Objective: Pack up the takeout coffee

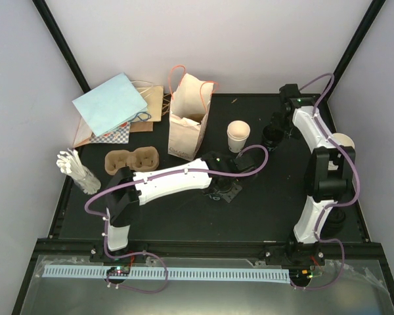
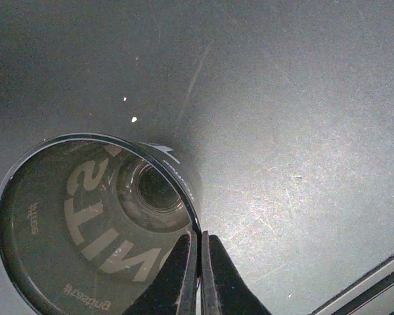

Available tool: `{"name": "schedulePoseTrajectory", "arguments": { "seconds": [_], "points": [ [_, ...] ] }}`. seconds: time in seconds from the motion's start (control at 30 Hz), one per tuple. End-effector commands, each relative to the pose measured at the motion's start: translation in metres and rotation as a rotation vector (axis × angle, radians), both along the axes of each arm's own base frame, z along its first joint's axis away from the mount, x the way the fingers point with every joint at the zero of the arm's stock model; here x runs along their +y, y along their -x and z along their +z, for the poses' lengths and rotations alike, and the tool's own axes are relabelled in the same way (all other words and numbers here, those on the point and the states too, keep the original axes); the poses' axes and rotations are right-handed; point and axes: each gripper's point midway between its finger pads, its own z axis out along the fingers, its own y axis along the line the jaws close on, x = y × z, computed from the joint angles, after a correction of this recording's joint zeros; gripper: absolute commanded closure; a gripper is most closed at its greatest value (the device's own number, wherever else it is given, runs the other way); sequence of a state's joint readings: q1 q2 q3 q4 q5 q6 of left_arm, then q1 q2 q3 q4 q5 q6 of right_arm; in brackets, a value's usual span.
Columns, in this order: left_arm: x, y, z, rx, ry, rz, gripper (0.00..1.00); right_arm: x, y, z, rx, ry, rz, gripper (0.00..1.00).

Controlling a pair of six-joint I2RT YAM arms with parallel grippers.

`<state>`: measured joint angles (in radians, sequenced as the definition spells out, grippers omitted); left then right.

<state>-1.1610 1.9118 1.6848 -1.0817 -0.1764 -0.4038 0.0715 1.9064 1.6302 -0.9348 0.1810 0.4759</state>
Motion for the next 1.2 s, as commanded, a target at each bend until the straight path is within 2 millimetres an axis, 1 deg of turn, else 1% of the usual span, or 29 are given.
{"name": "schedulePoseTrajectory", "arguments": {
  "seconds": [0.0, 0.07, 0.1, 0.17, 0.4, 0.57, 0.67, 0.77, 0.83, 0.93, 1.07, 1.17],
  "points": [
    [-0.008, -0.001, -0.005, -0.015, 0.006, -0.001, 0.98, -0.003, 0.001, 0.045, -0.085, 0.013, 0.005, 0.14],
    [-0.008, -0.001, -0.006, -0.014, 0.005, -0.002, 0.99, -0.001, 0.004, 0.053, -0.099, 0.007, 0.013, 0.02],
    [-0.009, 0.0, -0.007, -0.013, 0.004, -0.003, 0.99, 0.0, 0.006, 0.058, -0.11, 0.005, 0.019, 0.0],
    [-0.009, -0.001, -0.009, -0.011, 0.004, -0.001, 0.98, 0.003, 0.01, 0.067, -0.125, 0.006, 0.031, 0.0],
    [-0.011, 0.001, -0.014, -0.005, 0.0, -0.003, 0.98, 0.021, 0.024, 0.104, -0.204, -0.02, 0.097, 0.0],
    [-0.011, 0.002, -0.016, -0.003, -0.002, -0.002, 0.98, 0.029, 0.033, 0.126, -0.247, -0.033, 0.13, 0.0],
    [-0.01, 0.002, -0.016, -0.004, -0.004, 0.003, 0.91, 0.032, 0.039, 0.134, -0.262, -0.043, 0.144, 0.0],
    [-0.011, 0.003, -0.015, -0.006, 0.001, 0.0, 0.86, 0.033, 0.046, 0.14, -0.27, -0.049, 0.154, 0.0],
    [-0.012, 0.003, -0.016, -0.002, 0.0, 0.001, 0.85, 0.033, 0.051, 0.143, -0.275, -0.053, 0.158, 0.0],
    [-0.012, 0.003, -0.017, 0.0, 0.003, 0.004, 0.77, 0.035, 0.061, 0.147, -0.28, -0.065, 0.167, 0.0],
    [-0.014, 0.002, -0.004, -0.018, 0.034, 0.004, 0.67, 0.037, 0.079, 0.153, -0.287, -0.078, 0.188, 0.0],
    [-0.015, 0.0, 0.013, -0.04, 0.065, 0.005, 0.64, 0.038, 0.096, 0.159, -0.294, -0.087, 0.201, 0.0]
  ]
}}
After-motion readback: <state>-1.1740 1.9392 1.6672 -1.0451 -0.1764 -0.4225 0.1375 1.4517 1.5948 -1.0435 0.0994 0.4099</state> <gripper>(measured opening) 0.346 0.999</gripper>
